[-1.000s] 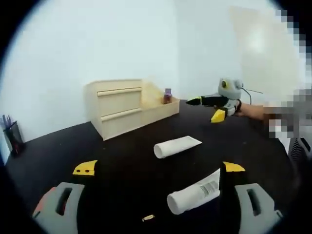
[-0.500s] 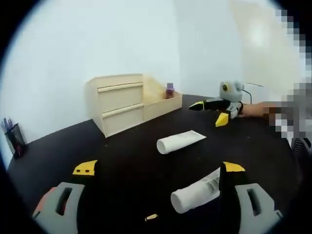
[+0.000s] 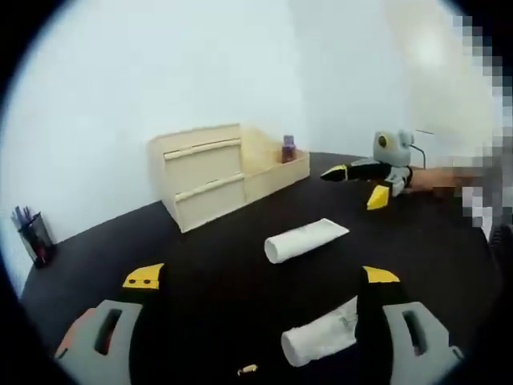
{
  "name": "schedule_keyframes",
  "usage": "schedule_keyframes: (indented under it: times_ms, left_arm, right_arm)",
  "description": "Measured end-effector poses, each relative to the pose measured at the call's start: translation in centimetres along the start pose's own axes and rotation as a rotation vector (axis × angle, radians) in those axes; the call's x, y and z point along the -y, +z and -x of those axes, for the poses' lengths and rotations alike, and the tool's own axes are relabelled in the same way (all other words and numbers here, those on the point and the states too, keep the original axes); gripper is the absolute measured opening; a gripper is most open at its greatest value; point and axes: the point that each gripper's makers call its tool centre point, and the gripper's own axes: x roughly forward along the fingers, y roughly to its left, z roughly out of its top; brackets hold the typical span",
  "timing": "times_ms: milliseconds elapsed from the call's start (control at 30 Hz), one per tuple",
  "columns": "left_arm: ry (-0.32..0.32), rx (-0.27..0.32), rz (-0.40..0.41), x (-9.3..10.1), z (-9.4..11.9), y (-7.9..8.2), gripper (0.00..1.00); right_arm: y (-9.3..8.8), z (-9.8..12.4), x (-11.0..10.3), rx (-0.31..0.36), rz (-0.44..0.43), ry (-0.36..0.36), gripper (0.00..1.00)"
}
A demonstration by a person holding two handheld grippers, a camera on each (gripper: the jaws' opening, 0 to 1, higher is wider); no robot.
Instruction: Open the drawer, pick up the cosmetic bottles from the table one by one, place them into the drawer, release the gripper, close the drawer, and move the gripper away
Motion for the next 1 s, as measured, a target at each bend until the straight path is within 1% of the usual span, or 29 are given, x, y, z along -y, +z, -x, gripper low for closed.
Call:
schedule_keyframes:
  times_ms: [33, 67, 133, 200, 300, 467, 500, 567, 633, 733, 767, 800, 867, 900, 967, 1000]
  left_arm:
    - [-0.01, 0.016, 0.003, -0.4, 0.1, 0.8, 0.92]
    - [-0.017, 0.039, 0.016, -0.5, 0.1, 1.6, 0.92]
    - [-0.035, 0.07, 0.039, -0.9, 0.0, 2.8, 0.92]
    - [-0.038, 0.077, 0.051, -0.8, -0.2, 3.5, 0.94]
    - [-0.017, 0.086, 0.042, -0.6, -0.9, 4.5, 0.94]
    - [-0.031, 0.112, 0.085, -0.3, -1.8, 6.2, 0.96]
    - [-0.028, 0.119, 0.098, 0.2, -2.1, 6.6, 0.96]
    - [-0.023, 0.131, 0.133, 0.6, -2.6, 7.0, 0.96]
    - [0.007, 0.152, 0.18, 0.3, -3.0, 7.5, 0.96]
    - [0.02, 0.194, 0.262, 0.3, -3.6, 8.2, 0.96]
    - [0.016, 0.214, 0.28, 0.5, -3.9, 8.6, 0.96]
    - [0.009, 0.228, 0.324, 0.8, -4.1, 8.8, 0.96]
    - [-0.037, 0.273, 0.373, 1.8, -4.4, 9.6, 0.96]
    - [-0.046, 0.291, 0.417, 1.9, -4.5, 9.9, 0.96]
    - [-0.07, 0.326, 0.458, 2.1, -4.7, 10.5, 0.96]
    - [-0.067, 0.337, 0.48, 2.0, -4.9, 10.7, 0.96]
  right_arm:
    - [0.0, 0.0, -0.1, 0.001, -0.005, 0.001, 0.78]
    - [0.1, 0.0, -0.1, 0.004, -0.009, 0.004, 0.78]
    - [0.1, 0.0, -0.2, 0.006, -0.01, 0.006, 0.78]
    - [0.2, 0.0, -0.1, 0.009, -0.012, 0.009, 0.78]
    - [0.2, -0.1, -0.1, 0.009, -0.01, 0.007, 0.77]
    - [0.2, -0.1, -0.3, 0.009, 0.004, 0.009, 0.77]
    - [0.2, -0.1, -0.3, 0.009, 0.007, 0.009, 0.77]
    - [0.1, -0.1, -0.5, 0.008, 0.01, 0.012, 0.77]
    - [0.1, -0.1, -0.7, 0.007, 0.015, 0.015, 0.77]
    - [0.0, 0.0, -0.8, 0.006, 0.022, 0.016, 0.77]
    - [0.0, 0.0, -0.9, 0.005, 0.023, 0.015, 0.77]
    - [0.0, 0.1, -0.9, 0.006, 0.024, 0.014, 0.77]
    - [0.0, 0.2, -0.8, 0.009, 0.022, 0.011, 0.77]
    - [0.0, 0.2, -0.8, 0.007, 0.022, 0.009, 0.77]
    - [0.0, 0.2, -0.9, 0.006, 0.027, 0.007, 0.76]
    - [0.0, 0.3, -0.9, 0.006, 0.028, 0.008, 0.76]
